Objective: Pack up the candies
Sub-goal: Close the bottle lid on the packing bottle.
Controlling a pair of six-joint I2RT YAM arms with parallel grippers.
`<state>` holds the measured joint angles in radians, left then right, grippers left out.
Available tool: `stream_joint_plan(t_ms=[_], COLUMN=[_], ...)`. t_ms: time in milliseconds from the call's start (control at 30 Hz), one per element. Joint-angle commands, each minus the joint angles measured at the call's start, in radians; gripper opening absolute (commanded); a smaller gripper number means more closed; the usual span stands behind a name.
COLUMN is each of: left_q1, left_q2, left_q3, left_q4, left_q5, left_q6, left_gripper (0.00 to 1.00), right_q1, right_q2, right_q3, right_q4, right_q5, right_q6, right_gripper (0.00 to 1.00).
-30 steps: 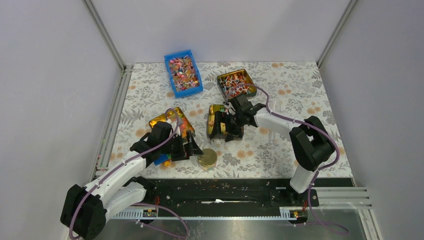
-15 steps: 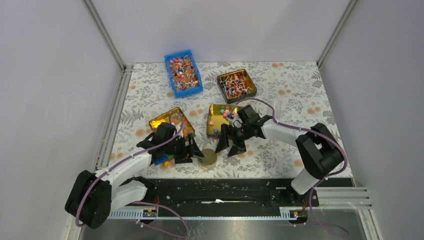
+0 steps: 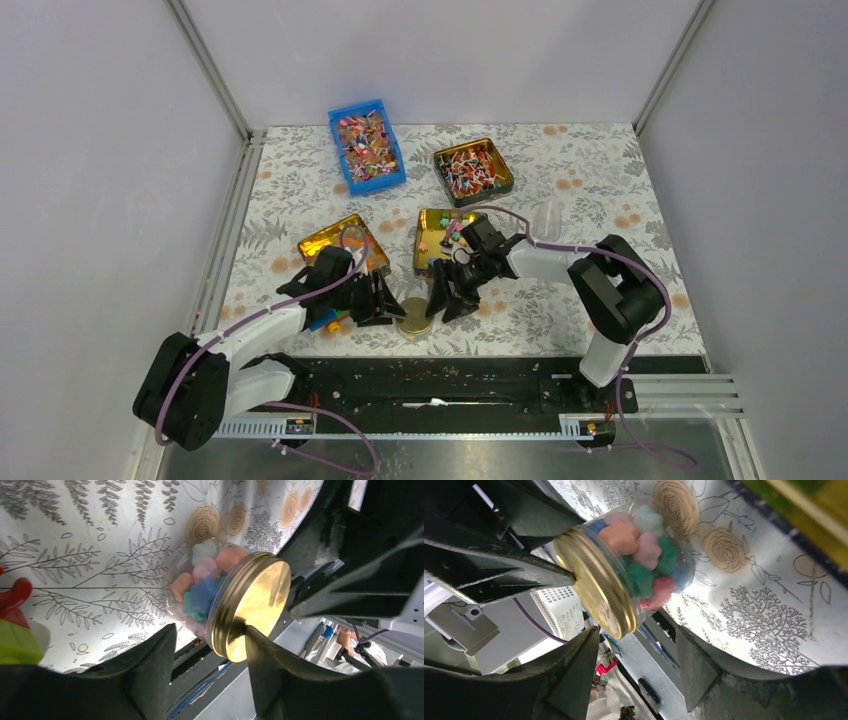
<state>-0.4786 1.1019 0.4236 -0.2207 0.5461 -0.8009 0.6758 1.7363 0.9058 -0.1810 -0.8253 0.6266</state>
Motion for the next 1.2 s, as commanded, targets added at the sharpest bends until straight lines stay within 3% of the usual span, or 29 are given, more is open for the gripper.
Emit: stream_joint_plan(t_ms=[0,200,400,933,1033,1167], left_q1=[0.003,-0.009,-0.075,-0.221,-0.221,-0.221], left_q2=[0.009,0.023,0.071,0.258,0.245,0.208], left_q3=[-0.014,-0.004,0.033,0.176,0.189,0.243], left_q4=[0.065,0.07,0.068,0.102,0.087,-0.004], left_q5=[0.034,0.037,0.015,-0.004,-0.025,-0.073], left_q6=[-0.011,-0.009,-0.009,-0.018,-0.004,0.059], left_gripper=[0.47,0.33,0.29,0.32,0.36,0.51], right_q1=[0.014,0.027,0.032,0.03,0.03,0.03], right_q2=[0.028,0.055,0.074,0.004,-0.012,-0.032], right_q3=[0.043,0.072,0.091,0.088,0.088,0.089], right_q4=[-0.023,-0.079,-0.126,-0.476,-0.479,-0.479], right_q5=[-0.02,0.001,0.02,0.266,0.272,0.273], right_q6=[-0.026,-0.065,-0.099,-0.32,-0.321,-0.319], right_gripper=[0.63,0.53,0.36,0.4,0.45,0.55])
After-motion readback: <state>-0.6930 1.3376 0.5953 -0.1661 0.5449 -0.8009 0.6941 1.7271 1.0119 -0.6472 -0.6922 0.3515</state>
